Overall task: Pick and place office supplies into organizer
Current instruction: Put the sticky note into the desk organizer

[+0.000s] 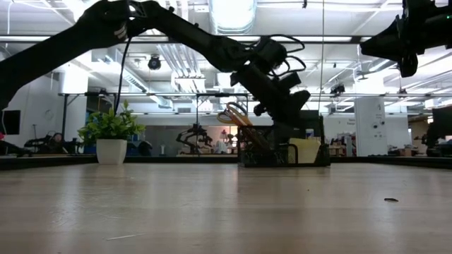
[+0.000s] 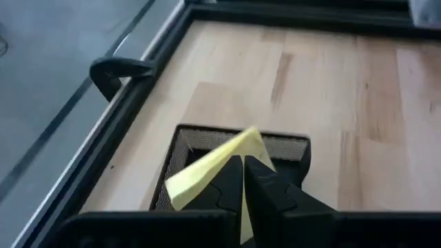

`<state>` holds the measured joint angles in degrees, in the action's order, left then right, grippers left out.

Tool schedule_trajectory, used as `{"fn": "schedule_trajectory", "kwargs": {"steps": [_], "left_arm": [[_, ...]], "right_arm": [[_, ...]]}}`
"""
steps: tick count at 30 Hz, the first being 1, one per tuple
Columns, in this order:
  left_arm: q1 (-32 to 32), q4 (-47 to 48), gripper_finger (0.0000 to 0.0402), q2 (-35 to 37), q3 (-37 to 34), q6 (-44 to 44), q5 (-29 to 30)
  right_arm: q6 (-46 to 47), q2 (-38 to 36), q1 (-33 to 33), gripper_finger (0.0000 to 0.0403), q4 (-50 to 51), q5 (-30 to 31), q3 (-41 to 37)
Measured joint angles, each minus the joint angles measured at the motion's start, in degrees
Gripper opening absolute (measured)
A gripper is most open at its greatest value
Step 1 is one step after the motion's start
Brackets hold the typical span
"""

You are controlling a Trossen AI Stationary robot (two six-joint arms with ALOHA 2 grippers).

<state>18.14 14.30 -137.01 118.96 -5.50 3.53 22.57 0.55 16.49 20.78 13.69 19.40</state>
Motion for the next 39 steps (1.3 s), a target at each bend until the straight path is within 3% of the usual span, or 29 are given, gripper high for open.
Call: {"fn": "schedule_trajectory", "kwargs": {"steps": [9,17,25,32,39], "left_arm": [[-1.1,-1.9,0.0000,1.1,0.9,4.8,-0.3],[-1.8,0.9,0.0000,12.2,-3.8,1.8,0.4],[-1.6,-6.4,0.0000,31.8,-22.3,-0.7,1.4],[-1.2,-12.7,0.0000,48.7,-42.7,3.6,1.5],[-1.2,-18.0,0.0000,64.6,-60.0,4.4,8.1]], "right_arm": [[-0.2,0.5,0.0,0.0057,0.0,0.0,0.0],[-3.4,2.6,0.0,0.0057,0.3,-0.2,0.0],[-3.4,12.1,0.1,0.0057,-3.6,0.2,0.0],[-5.8,19.7,0.1,0.0057,-15.7,0.8,0.0],[-5.6,25.1,0.0,0.0057,-21.0,0.0,0.0]]}}
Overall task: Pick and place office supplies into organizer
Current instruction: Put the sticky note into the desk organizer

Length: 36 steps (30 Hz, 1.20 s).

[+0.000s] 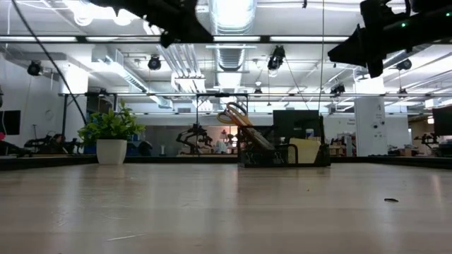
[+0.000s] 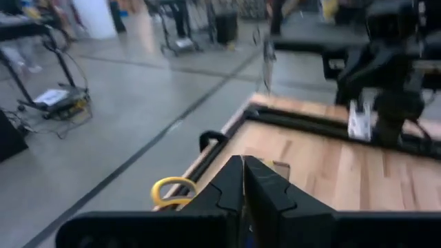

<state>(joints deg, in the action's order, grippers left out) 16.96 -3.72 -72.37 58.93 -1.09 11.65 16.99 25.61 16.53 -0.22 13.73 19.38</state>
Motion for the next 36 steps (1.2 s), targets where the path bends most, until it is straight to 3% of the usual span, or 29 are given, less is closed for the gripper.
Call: {"fn": "schedule_trajectory", "kwargs": {"steps": [6,13,18,25,30,36], "left_arm": [[0.7,-8.9,0.0000,10.1,-13.0,2.3,0.9],[0.6,-8.8,0.0000,13.5,-16.3,3.8,0.8],[0.7,-8.7,0.0000,14.8,-16.6,2.2,0.9],[0.7,-8.5,0.0000,17.3,-17.4,1.7,1.0],[0.7,-8.7,0.0000,18.1,-17.4,1.3,1.0],[0.7,-8.6,0.0000,18.2,-17.4,0.2,1.0]], "right_arm": [[-0.1,8.0,0.1,0.0057,-4.6,1.2,1.7],[-2.5,21.6,5.2,0.0057,1.6,2.6,12.2],[-7.1,30.3,11.6,0.0076,9.8,-3.7,20.1],[-13.1,40.7,18.1,0.0148,18.6,-18.6,28.8],[-18.9,48.1,21.0,0.0177,28.9,-20.0,34.8],[-24.9,56.4,22.1,0.0175,35.0,-25.3,40.5]]}}
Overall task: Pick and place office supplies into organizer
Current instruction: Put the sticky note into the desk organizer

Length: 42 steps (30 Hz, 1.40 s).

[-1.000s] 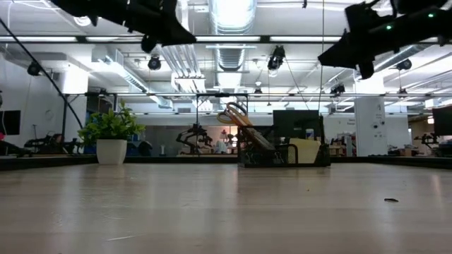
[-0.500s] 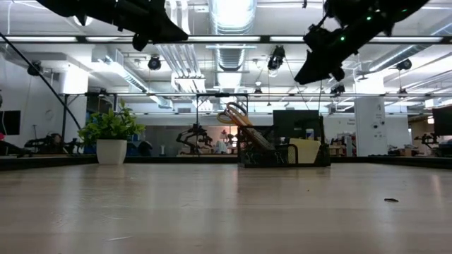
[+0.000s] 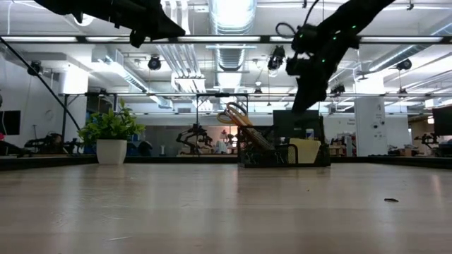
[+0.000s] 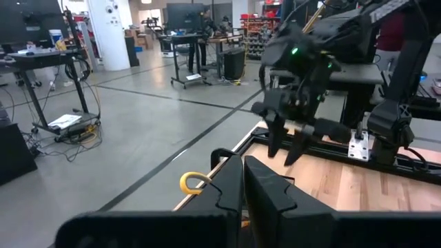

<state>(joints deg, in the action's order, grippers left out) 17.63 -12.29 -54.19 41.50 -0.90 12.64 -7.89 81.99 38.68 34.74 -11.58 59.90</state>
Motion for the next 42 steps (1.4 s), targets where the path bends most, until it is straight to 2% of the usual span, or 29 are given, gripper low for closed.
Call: {"fn": "schedule_trajectory", "kwargs": {"steps": [4,10,25,31,42], "left_arm": [[0.0,0.0,0.0000,0.0,0.0,0.0,0.0],[0.0,-0.1,0.0000,0.0,-0.4,-1.1,0.0],[0.0,-0.4,0.0000,0.0,-0.6,-1.5,0.0],[0.0,-0.7,0.0000,0.0,-0.6,-1.5,0.0],[0.0,-0.6,0.0000,0.0,-0.6,-1.5,0.0]], "right_arm": [[-3.1,6.0,0.4,0.0167,3.0,0.0,2.7],[-2.8,12.6,2.4,0.0161,4.3,0.0,5.9],[-5.4,16.4,3.6,0.0153,6.5,2.9,6.4],[-6.1,16.4,4.1,0.0124,6.6,4.2,6.4],[-12.6,16.4,4.0,0.0031,6.5,4.0,6.4]]}}
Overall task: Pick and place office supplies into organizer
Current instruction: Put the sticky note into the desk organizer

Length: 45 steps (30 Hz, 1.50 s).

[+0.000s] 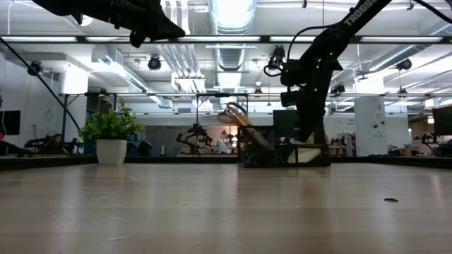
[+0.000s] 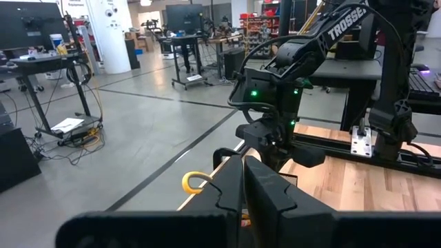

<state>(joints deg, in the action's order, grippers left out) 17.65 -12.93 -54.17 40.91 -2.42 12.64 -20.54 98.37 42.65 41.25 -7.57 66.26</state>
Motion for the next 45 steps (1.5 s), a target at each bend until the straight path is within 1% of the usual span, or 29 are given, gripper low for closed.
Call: {"fn": "schedule_trajectory", "kwargs": {"steps": [3,6,8,11,15,18,21,25,27,36,40,43,45], "left_arm": [[0.0,0.0,0.0000,0.0,0.0,0.0,0.0],[0.0,0.0,0.0000,0.0,0.0,0.0,0.0],[0.0,0.0,0.0000,0.0,0.0,0.0,0.0],[0.0,0.0,0.0000,0.0,0.0,0.0,0.0],[0.0,0.0,0.0000,0.0,0.0,0.0,0.0],[0.0,0.0,0.0000,0.0,0.0,0.0,0.0],[0.0,0.0,0.0000,0.0,0.0,0.0,0.0],[0.0,0.0,0.0000,0.0,0.0,0.0,0.0],[0.0,0.0,0.0000,0.0,0.0,0.0,0.0],[0.0,0.0,0.0000,0.0,0.0,0.0,0.0],[0.0,0.0,0.0000,0.0,0.0,0.0,0.0],[0.0,0.0,0.0000,0.0,0.0,0.0,0.0],[0.0,0.0,0.0000,0.0,0.0,0.0,0.0]], "right_arm": [[0.2,0.0,0.0,0.0016,0.0,0.0,0.0],[3.7,0.0,0.0,0.0010,0.1,-0.1,0.0],[8.4,-0.2,0.0,0.0009,0.5,-0.2,0.1],[17.8,-0.4,-0.4,0.0009,0.3,-0.7,0.3],[26.0,-0.4,-1.6,0.0008,0.1,-1.3,0.4],[30.2,-0.3,-3.1,0.0008,0.5,3.1,-0.2],[33.8,-0.1,-3.9,0.0008,0.4,5.0,-0.7],[36.3,-0.1,-5.4,0.0008,-0.2,11.0,-1.5],[36.4,-0.1,-5.9,0.0008,-1.6,12.0,-2.6],[38.8,0.6,-6.2,0.0008,-7.8,12.1,-8.9],[38.8,1.1,-6.2,0.0008,-8.3,11.4,-9.0],[40.0,1.1,-6.1,0.0008,-10.1,8.0,-8.2],[40.6,1.1,-6.1,0.0008,-10.0,7.4,-7.6]]}}
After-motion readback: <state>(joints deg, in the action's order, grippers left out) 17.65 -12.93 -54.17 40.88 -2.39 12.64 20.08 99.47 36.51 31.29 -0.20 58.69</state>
